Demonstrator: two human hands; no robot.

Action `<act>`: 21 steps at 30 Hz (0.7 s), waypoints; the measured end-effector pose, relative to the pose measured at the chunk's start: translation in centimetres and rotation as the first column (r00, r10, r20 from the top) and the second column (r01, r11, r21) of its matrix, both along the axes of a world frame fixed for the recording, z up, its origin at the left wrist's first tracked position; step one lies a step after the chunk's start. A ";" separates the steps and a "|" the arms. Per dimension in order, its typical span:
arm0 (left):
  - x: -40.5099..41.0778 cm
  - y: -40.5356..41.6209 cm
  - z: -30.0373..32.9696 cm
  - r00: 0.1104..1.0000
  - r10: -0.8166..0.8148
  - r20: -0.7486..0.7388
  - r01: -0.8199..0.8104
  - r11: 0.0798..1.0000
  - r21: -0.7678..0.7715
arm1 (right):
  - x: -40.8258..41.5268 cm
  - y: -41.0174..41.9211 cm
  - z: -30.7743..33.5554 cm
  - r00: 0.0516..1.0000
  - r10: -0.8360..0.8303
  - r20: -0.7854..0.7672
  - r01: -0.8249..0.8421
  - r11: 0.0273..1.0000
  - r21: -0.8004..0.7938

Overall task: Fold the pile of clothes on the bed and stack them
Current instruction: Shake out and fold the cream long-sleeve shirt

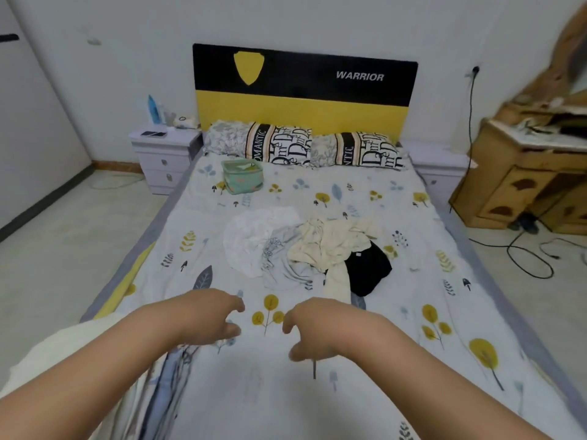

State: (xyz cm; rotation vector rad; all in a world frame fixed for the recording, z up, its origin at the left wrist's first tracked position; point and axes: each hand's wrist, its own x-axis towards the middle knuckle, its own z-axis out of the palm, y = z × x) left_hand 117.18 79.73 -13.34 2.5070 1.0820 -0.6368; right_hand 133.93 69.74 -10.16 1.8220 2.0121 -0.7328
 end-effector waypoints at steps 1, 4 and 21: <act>1.5 0.0 -0.1 1.000 -0.003 0.000 0.003 1.000 -0.006 | 1.7 0.0 0.1 1.000 -0.013 0.011 0.013 1.000 -0.006; 5.6 0.5 -0.7 1.000 -0.004 -0.014 0.003 0.999 -0.043 | 6.4 0.4 -0.3 0.998 -0.054 0.043 0.055 0.998 -0.039; 21.7 13.5 -16.3 0.998 -0.041 -0.037 0.040 0.999 -0.009 | 24.0 13.8 -18.8 0.919 -0.388 0.070 0.394 0.912 -0.118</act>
